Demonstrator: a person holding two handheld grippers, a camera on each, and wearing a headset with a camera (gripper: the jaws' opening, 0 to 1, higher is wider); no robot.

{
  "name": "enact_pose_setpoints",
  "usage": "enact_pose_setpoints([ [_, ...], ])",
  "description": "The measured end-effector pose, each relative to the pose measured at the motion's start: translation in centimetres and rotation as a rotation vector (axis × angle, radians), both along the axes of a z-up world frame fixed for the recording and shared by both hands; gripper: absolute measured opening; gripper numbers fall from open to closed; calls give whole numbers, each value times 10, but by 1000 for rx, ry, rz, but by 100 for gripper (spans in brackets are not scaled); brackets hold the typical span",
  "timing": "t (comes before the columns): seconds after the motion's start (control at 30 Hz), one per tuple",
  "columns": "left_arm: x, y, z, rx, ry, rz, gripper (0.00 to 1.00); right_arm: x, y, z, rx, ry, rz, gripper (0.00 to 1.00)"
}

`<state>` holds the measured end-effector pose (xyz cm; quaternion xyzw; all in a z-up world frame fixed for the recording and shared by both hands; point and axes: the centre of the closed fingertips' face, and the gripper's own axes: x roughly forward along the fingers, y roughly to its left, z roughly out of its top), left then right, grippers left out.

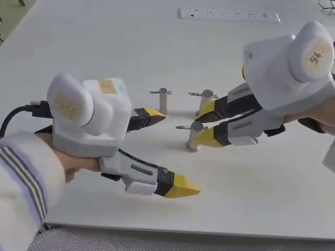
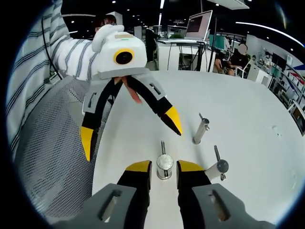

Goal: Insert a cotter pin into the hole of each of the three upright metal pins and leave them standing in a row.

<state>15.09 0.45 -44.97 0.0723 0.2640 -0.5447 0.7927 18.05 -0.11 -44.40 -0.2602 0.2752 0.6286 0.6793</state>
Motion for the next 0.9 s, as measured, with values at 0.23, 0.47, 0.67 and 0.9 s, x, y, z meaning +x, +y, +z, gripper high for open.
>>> enact_pose_setpoints([
  [0.23,-1,4,-3,20,-6,28,99,-2,5,-5,2,14,-5,14],
  [0.47,-8,4,-5,14,15,20,99,0,7,-4,11,18,-16,9],
  [0.67,-15,2,-6,6,28,21,99,-2,8,-4,10,26,-34,8],
  [0.9,-18,4,-7,17,31,31,99,-6,11,-2,20,15,-42,8],
])
